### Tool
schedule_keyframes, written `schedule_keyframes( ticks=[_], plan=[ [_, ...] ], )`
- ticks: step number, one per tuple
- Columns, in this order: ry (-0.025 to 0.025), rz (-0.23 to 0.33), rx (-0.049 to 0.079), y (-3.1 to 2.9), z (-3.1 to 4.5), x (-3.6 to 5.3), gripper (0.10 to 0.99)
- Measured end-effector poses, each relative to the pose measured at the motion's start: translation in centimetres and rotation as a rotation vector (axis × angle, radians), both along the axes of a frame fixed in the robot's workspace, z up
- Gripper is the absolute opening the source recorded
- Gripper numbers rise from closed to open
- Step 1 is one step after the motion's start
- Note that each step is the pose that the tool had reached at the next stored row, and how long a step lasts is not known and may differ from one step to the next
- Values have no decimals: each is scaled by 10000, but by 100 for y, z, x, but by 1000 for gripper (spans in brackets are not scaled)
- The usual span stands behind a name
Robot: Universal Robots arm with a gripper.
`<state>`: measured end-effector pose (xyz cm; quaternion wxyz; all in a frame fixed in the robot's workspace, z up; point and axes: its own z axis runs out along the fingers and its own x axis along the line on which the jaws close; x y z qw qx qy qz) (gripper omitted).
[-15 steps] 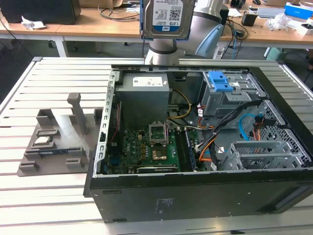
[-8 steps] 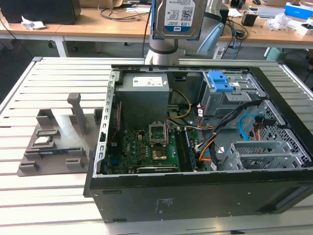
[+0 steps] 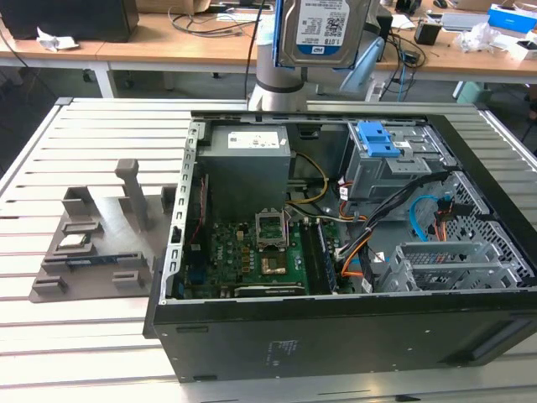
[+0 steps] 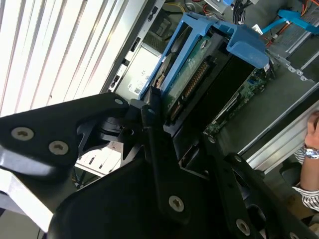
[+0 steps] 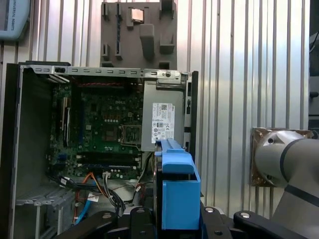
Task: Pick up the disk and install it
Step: 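Pick up the disk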
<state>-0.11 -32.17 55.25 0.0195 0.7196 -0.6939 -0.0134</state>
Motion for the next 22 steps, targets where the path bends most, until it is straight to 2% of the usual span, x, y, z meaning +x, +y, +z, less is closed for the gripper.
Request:
schedule_keyframes(
  ticks=[2,6,8,12,22],
  plan=[
    [0,0,-23,-33,0,0,361],
    [0,0,-90,-204,-1,0,361],
    [0,0,-132,-255,-1,0,361],
    [0,0,-252,-409,-1,0,361],
    [-1,0,-475,-672,-3,0,361]
  ],
)
